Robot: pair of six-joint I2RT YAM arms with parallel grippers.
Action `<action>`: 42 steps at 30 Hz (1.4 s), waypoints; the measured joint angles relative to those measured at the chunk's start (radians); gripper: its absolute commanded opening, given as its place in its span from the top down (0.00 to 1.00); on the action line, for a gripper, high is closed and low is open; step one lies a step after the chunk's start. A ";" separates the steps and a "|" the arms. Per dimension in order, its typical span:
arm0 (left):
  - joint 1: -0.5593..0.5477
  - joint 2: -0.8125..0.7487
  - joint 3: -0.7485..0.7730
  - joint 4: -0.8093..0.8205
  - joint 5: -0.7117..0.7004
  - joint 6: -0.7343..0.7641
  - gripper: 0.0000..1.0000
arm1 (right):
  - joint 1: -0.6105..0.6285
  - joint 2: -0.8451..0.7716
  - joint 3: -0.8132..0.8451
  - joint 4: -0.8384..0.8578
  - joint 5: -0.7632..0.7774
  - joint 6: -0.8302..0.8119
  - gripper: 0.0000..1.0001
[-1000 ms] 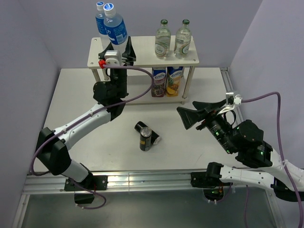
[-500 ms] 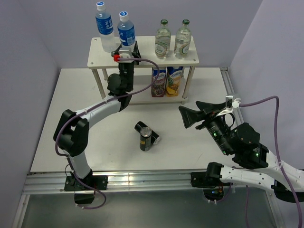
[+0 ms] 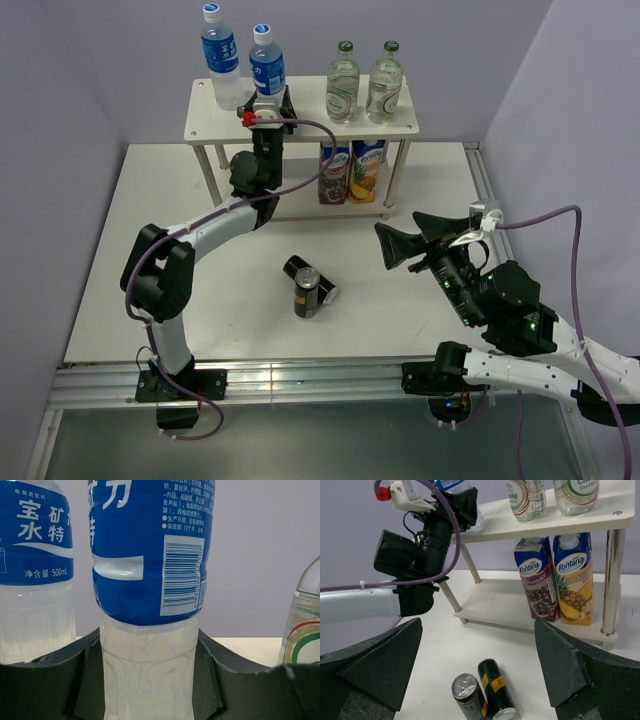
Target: Place and organize the beverage onto the shelf
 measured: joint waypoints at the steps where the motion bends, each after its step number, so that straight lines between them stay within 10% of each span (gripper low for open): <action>1: 0.002 0.000 0.000 0.000 -0.001 0.002 1.00 | 0.000 -0.001 -0.003 0.002 0.000 0.000 0.00; 9: 0.027 0.016 0.000 0.041 -0.007 0.006 0.95 | 0.000 -0.008 -0.021 0.008 0.000 0.000 0.00; 16: 0.069 0.017 0.000 0.039 -0.009 -0.003 0.54 | 0.000 -0.010 -0.023 0.008 0.000 0.002 0.00; 25: 0.077 0.017 0.000 0.016 0.002 -0.006 0.23 | 0.000 -0.024 -0.027 0.008 0.000 0.010 0.00; 42: 0.077 -0.023 -0.038 -0.054 0.021 -0.049 0.01 | 0.000 -0.062 -0.042 0.007 0.002 0.036 0.00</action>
